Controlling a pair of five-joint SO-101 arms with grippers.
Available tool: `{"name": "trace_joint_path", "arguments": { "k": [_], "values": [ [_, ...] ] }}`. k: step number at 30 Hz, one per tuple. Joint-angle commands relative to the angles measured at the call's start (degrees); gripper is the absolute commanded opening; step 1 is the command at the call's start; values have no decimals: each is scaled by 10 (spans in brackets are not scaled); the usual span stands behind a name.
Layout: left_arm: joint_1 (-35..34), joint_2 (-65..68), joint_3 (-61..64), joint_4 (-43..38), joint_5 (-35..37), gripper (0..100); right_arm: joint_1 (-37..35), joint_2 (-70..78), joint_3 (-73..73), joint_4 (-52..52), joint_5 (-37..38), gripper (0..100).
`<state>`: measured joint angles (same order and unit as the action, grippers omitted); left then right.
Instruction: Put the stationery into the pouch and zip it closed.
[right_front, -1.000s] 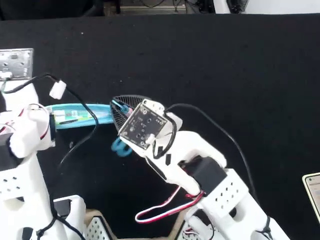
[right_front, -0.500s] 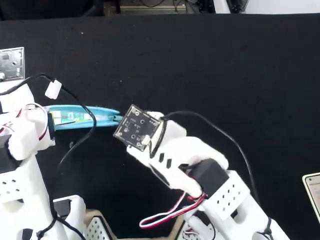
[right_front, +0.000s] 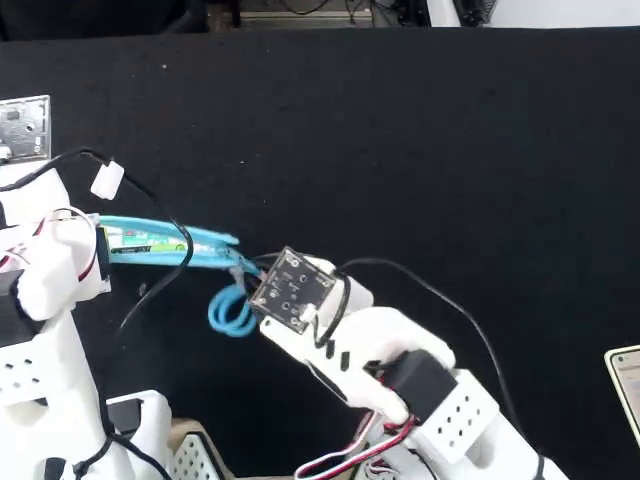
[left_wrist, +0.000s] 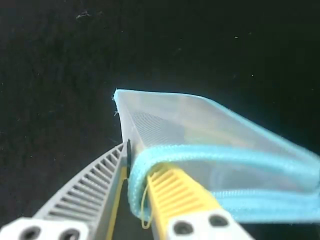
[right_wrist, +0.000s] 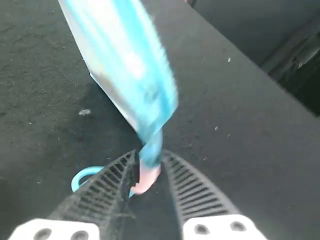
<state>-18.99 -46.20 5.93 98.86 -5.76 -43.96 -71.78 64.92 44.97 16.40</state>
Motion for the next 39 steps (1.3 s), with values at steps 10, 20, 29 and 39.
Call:
{"name": "trace_joint_path", "arguments": {
  "k": [10,20,29,39],
  "values": [
    [-3,-5,-7,1,5,30,-3,-26,153,-249,-103,149],
    [-3,-5,-7,-1,5,30,-3,-25,158,-281,-101,148],
    [-3,-4,-7,-2,5,30,-3,-24,173,-297,-98,148],
    [-3,-3,-7,-2,5,30,-4,20,153,-298,-97,147]
  ]
}}
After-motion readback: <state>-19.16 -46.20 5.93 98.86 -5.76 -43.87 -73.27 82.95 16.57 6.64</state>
